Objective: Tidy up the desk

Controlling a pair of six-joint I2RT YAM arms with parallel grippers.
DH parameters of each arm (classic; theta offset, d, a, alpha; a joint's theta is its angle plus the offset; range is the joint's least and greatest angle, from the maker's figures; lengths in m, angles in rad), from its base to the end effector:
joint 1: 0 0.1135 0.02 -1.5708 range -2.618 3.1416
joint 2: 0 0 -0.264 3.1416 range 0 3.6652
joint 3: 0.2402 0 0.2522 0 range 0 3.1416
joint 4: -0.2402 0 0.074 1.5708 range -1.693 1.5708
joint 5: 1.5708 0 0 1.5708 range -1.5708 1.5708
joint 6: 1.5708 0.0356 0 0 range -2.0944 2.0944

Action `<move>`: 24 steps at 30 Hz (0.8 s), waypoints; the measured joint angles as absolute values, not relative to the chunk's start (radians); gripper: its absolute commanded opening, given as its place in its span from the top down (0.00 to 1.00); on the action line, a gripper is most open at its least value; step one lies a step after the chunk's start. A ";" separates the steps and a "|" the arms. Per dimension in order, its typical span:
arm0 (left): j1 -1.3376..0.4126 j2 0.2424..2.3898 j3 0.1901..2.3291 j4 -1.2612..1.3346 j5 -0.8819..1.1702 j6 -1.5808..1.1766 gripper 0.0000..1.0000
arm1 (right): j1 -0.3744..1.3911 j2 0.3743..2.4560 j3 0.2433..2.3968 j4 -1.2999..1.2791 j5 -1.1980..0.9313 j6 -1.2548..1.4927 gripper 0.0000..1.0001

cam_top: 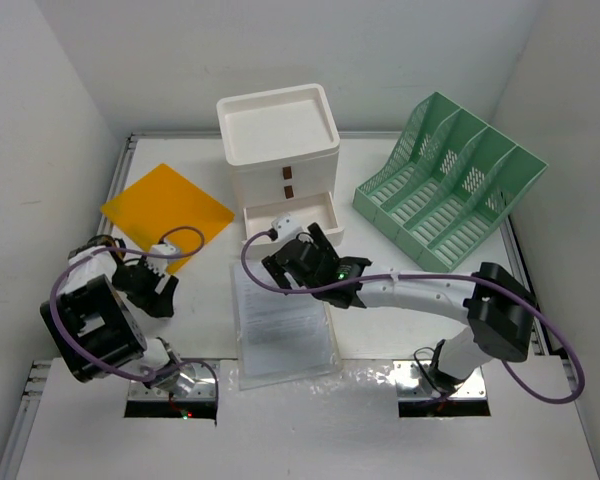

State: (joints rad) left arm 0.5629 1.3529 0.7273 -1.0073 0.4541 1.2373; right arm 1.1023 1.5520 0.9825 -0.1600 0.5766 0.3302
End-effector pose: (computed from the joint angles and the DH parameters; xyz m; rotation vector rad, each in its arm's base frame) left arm 0.1691 0.0882 0.1707 0.9030 2.6360 -0.4679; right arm 0.1668 0.2867 0.2267 -0.5450 2.0979 0.1505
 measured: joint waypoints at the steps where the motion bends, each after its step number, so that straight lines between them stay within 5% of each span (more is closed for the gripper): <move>1: 0.563 1.358 0.727 -1.004 0.452 1.229 0.35 | 1.102 1.552 0.986 -0.157 0.577 0.316 0.01; 4: 0.563 1.350 0.727 -0.999 0.444 1.219 0.63 | 1.102 1.553 1.002 -0.150 0.576 0.283 0.01; 5: 0.563 1.345 0.727 -0.997 0.440 1.224 0.86 | 1.102 1.554 1.006 -0.146 0.576 0.272 0.01; 7: 0.563 1.328 0.726 -0.997 0.436 1.214 1.00 | 1.102 1.554 1.011 -0.130 0.572 0.251 0.01; 13: 0.563 1.289 0.846 -1.133 0.528 1.237 1.00 | 1.102 1.550 1.005 -0.043 0.487 0.191 0.01; 19: 0.516 1.256 1.155 -1.230 0.842 1.240 1.00 | 1.008 1.493 0.956 0.086 0.215 0.273 0.01; 24: 0.240 1.224 1.207 -1.245 1.051 1.278 1.00 | 0.820 1.461 0.901 0.291 0.010 0.471 0.01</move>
